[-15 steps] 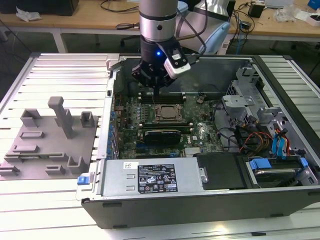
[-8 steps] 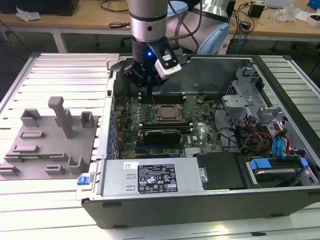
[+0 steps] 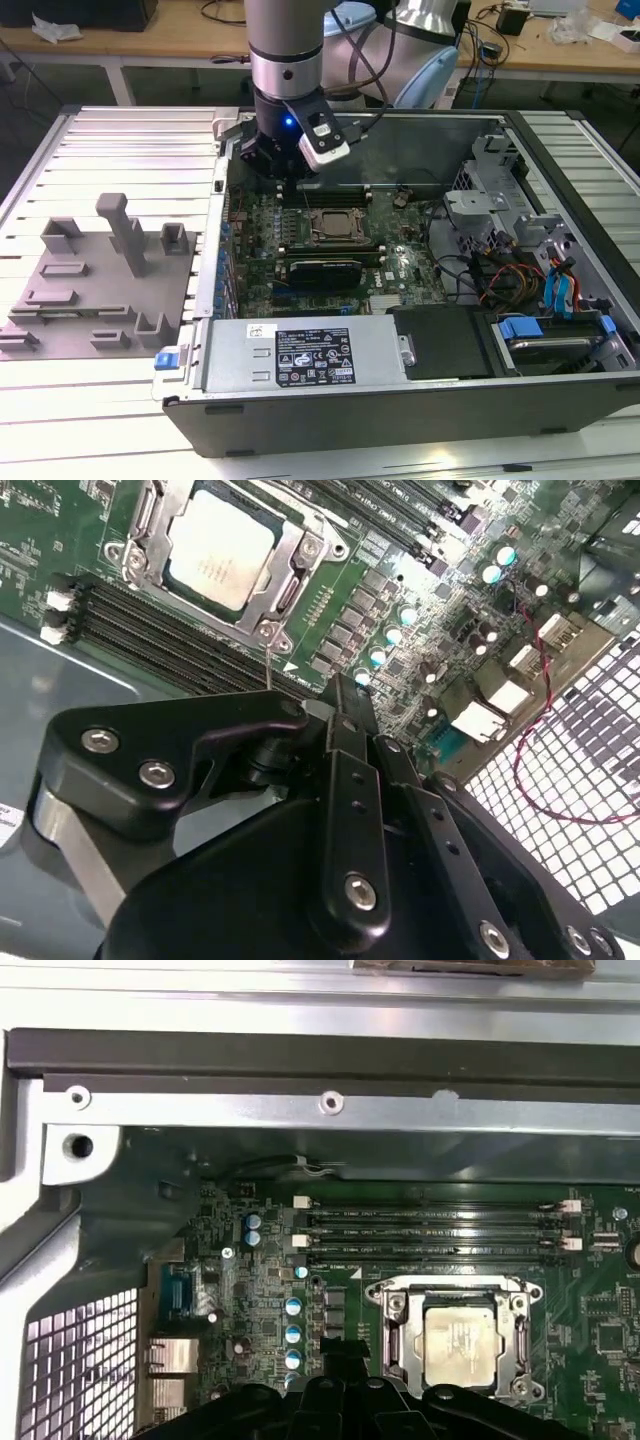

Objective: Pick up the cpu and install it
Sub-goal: 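Install the first cpu locking lever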

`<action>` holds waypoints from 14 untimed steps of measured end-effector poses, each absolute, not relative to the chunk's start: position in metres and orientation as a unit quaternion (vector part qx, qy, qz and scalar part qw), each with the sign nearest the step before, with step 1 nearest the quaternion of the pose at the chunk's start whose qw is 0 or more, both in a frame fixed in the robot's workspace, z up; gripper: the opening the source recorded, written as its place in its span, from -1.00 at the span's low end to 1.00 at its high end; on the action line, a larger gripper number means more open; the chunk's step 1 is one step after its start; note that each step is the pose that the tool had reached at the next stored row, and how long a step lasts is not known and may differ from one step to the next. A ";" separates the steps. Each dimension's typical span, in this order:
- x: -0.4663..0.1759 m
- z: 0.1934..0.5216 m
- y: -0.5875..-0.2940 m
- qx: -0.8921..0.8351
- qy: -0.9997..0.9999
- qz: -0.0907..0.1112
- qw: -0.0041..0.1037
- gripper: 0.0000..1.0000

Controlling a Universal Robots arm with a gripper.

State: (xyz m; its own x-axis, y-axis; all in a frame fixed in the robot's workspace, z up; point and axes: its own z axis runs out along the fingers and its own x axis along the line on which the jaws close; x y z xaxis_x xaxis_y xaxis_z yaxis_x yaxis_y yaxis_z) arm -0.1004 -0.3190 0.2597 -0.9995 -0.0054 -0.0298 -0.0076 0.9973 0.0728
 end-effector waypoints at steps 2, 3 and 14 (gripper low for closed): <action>-0.102 0.258 -0.319 -0.003 0.999 0.048 0.015 -0.79; -0.102 0.258 -0.319 -0.003 0.998 0.055 0.015 -0.79; -0.103 0.257 -0.319 -0.002 0.993 0.114 0.015 -0.79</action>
State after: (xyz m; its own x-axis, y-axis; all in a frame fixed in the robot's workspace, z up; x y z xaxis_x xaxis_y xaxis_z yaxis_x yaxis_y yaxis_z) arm -0.1025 -0.3190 0.2571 -0.9995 -0.0008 -0.0304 -0.0077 0.9739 0.2267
